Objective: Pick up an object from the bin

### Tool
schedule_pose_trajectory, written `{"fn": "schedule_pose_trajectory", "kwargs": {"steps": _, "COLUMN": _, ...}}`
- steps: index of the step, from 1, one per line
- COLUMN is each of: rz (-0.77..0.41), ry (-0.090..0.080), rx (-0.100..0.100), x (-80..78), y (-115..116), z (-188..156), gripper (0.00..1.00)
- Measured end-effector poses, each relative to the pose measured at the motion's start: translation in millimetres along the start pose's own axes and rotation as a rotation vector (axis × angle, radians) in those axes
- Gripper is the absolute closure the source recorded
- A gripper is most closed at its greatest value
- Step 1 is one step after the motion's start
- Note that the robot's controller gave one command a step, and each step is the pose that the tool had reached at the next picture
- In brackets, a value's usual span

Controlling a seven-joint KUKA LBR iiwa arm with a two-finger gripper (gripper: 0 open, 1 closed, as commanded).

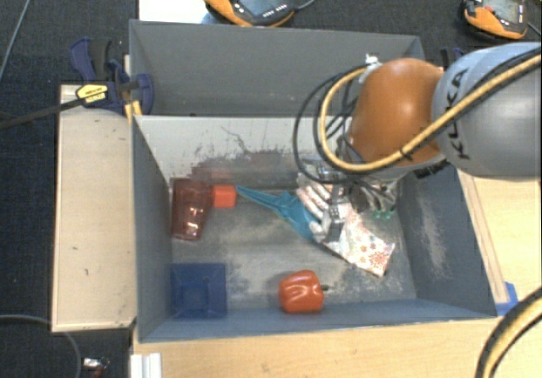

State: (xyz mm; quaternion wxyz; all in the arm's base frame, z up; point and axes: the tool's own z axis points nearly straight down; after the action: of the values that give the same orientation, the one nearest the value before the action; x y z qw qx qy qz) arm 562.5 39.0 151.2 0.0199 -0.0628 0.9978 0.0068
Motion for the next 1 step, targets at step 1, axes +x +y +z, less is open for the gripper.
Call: {"fn": "schedule_pose_trajectory", "kwargs": {"steps": 1, "rz": 0.460, "ry": 0.010, "rx": 0.012, "x": 16.9, "y": -71.7, "z": 74.4, "gripper": 0.00}}
